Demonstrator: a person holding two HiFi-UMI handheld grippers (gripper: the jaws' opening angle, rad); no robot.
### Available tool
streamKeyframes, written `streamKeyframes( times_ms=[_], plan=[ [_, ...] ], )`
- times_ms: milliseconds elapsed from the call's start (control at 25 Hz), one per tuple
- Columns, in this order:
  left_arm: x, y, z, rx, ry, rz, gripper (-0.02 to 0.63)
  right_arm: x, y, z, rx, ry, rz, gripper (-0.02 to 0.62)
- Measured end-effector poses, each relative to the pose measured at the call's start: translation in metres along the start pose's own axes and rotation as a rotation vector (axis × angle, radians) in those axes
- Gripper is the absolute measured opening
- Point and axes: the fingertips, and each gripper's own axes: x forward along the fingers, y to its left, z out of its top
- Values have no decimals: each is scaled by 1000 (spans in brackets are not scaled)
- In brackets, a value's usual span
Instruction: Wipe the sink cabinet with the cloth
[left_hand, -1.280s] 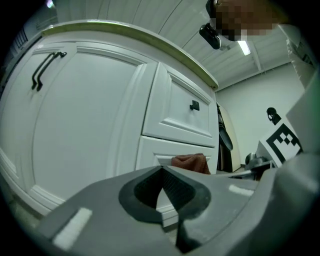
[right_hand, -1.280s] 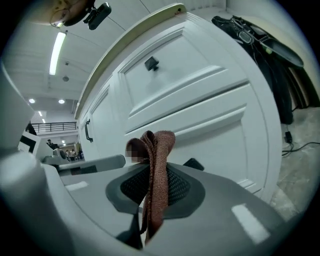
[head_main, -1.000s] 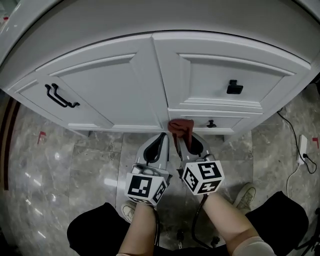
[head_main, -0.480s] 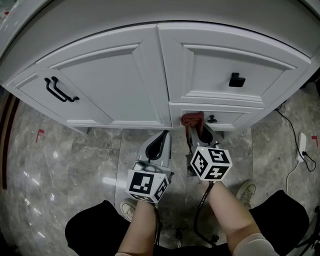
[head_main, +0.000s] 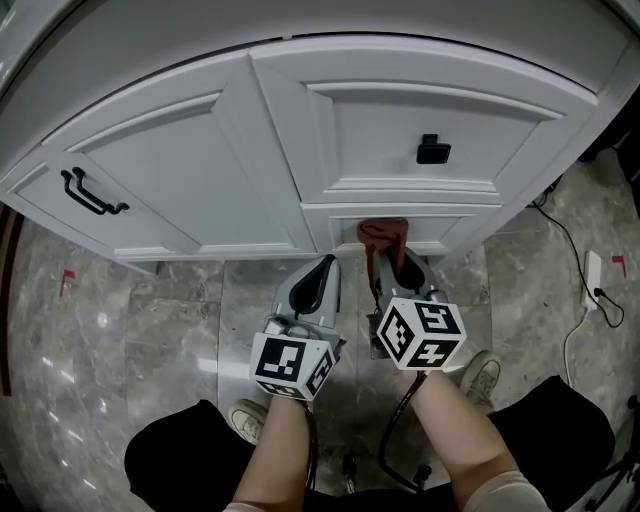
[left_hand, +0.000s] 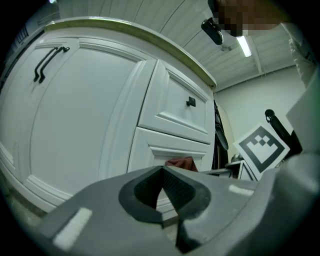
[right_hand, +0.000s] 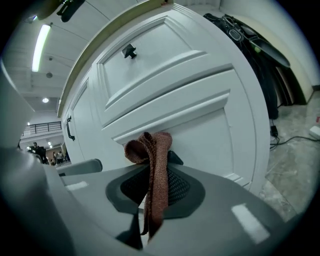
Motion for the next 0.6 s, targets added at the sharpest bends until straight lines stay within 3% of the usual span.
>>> streamKeyframes(
  times_ms=[160, 400, 600],
  plan=[
    [9, -13, -6, -4, 11, -23, 0, -15, -11, 8, -79, -23, -21, 81],
    [20, -28, -18, -6, 39, -58, 0, -22, -60, 11, -15, -39, -101, 81],
    [28, -34, -25, -15, 52, -67, 0, -16, -79, 17, -21, -36, -117, 81]
  ],
)
